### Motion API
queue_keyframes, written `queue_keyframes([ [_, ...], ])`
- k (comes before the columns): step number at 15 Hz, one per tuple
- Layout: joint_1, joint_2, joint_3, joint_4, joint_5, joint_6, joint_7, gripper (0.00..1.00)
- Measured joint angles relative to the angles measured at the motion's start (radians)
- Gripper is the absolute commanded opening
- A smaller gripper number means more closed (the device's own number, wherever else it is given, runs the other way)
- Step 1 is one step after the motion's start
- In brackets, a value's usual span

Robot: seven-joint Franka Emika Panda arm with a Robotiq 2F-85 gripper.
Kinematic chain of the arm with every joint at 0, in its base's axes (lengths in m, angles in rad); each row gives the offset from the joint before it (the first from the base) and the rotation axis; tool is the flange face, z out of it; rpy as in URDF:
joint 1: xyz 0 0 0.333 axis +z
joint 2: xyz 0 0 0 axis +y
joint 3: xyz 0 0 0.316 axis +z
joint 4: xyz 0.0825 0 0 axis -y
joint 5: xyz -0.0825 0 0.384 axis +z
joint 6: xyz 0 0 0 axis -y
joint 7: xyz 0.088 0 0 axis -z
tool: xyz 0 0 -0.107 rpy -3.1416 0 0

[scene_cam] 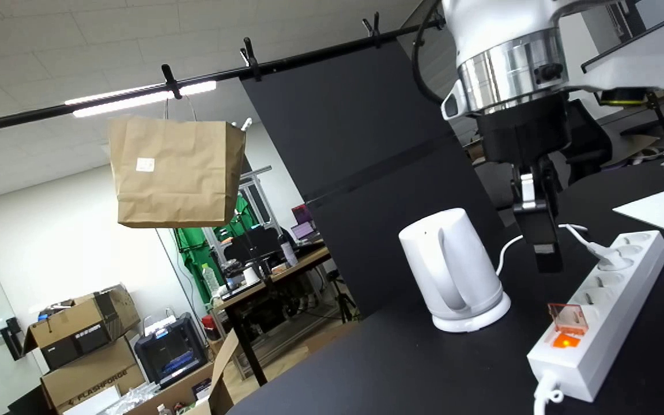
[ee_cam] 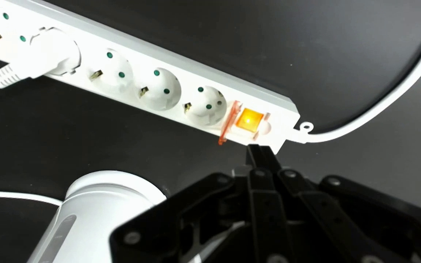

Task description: Turn off the switch

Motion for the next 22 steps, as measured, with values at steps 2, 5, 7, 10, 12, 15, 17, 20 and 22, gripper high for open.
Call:
queue_keyframes([
  [2, 0.027, 0.027, -0.028, -0.002, -0.056, 0.029, 0.060, 0.00],
  [5, 0.074, 0.059, -0.074, -0.001, -0.119, 0.059, 0.135, 0.00],
  [7, 0.102, 0.075, -0.097, 0.000, -0.144, 0.071, 0.166, 0.00],
  [10, 0.139, 0.096, -0.123, 0.003, -0.173, 0.084, 0.188, 0.00],
  [12, 0.160, 0.109, -0.138, 0.009, -0.192, 0.088, 0.195, 0.00],
  [15, 0.186, 0.124, -0.161, 0.021, -0.214, 0.089, 0.203, 0.00],
  [17, 0.195, 0.134, -0.172, 0.034, -0.219, 0.089, 0.204, 0.00],
  [20, 0.195, 0.151, -0.175, 0.052, -0.219, 0.090, 0.204, 0.00],
  [22, 0.195, 0.168, -0.175, 0.066, -0.218, 0.090, 0.205, 0.00],
])
